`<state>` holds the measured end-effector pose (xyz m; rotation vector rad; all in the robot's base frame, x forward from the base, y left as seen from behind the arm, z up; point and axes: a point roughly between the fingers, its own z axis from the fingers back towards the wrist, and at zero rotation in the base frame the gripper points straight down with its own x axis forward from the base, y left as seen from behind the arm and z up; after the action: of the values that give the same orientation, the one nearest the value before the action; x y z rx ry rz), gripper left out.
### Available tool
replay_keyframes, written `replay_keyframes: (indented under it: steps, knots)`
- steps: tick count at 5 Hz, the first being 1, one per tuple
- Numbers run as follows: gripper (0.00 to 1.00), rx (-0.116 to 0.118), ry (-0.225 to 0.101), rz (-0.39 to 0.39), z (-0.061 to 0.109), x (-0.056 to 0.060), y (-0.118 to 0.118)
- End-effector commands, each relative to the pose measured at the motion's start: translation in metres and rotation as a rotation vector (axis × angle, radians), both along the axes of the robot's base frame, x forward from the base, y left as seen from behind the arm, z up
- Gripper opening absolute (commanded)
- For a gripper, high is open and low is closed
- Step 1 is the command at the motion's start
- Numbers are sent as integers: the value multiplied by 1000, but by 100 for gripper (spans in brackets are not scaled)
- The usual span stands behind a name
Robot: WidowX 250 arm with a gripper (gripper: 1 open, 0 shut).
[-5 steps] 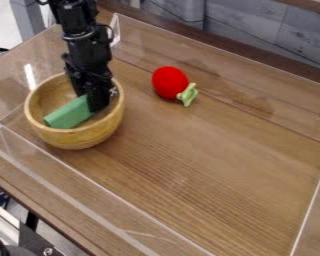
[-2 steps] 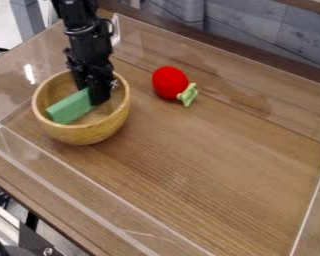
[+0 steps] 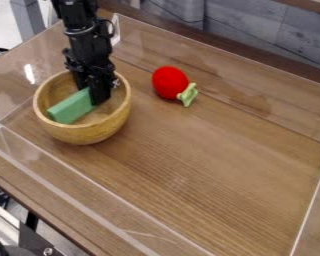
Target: Remove the green stick from the brown bowl and put it on the table
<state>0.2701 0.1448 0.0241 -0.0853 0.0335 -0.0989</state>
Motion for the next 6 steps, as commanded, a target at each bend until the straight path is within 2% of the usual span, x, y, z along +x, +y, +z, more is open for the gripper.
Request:
replay_keyframes:
  steps: [1, 4, 6]
  knots:
    - [0, 1, 54, 45, -2, -18, 11]
    - [0, 12, 97, 168, -20, -22, 6]
    - [0, 28, 123, 124, -24, -37, -11]
